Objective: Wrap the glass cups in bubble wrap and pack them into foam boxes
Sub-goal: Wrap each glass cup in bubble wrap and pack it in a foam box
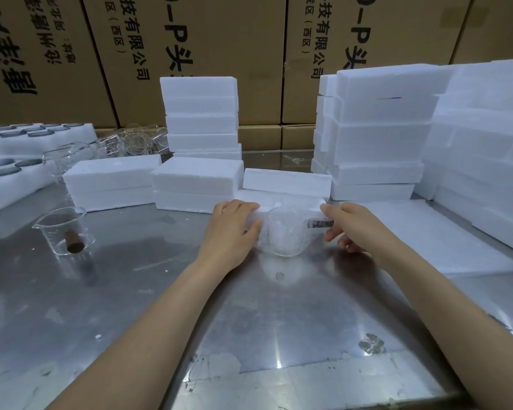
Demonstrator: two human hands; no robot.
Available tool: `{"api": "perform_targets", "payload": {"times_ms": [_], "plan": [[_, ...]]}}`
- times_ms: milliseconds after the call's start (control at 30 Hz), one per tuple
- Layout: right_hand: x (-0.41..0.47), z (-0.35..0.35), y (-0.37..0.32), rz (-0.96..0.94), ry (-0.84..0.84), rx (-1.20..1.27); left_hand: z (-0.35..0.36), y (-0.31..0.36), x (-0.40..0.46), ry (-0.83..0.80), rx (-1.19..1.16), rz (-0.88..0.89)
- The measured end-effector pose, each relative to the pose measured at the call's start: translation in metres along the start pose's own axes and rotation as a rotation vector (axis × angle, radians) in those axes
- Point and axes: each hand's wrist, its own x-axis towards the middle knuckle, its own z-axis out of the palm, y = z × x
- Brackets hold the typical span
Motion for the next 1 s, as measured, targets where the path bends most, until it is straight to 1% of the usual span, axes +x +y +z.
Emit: {"api": "perform_targets", "payload": {"times_ms": [133,200,400,500,600,767,933,1000], "plan": [[-0.001,-0.009,-0.002,0.096,-0.101,0.272,-0.003,0.002,0.000,0.027,0.006,0.020],[0.000,-0.014,-0.002,0.128,-0.139,0.345,-0.004,0.002,0.000,0.035,0.005,0.028],[0.000,-0.018,0.000,0.198,-0.200,0.389,-0.005,0.002,0.001,0.057,-0.021,0.038],[-0.003,-0.017,-0.001,0.247,-0.271,0.377,-0.006,0.003,0.002,0.009,0.017,0.060],[-0.004,-0.015,-0.002,0.241,-0.312,0.418,-0.008,0.005,0.003,-0.033,0.054,0.078],[-0.005,-0.019,-0.008,0.206,-0.330,0.614,-0.013,0.013,-0.001,-0.014,0.006,0.128],[-0.004,-0.024,-0.016,0.175,-0.286,0.768,-0.012,0.017,-0.001,-0.010,-0.013,0.124],[-0.002,-0.024,-0.019,0.147,-0.245,0.808,-0.011,0.016,-0.002,-0.022,-0.123,0.112]]}}
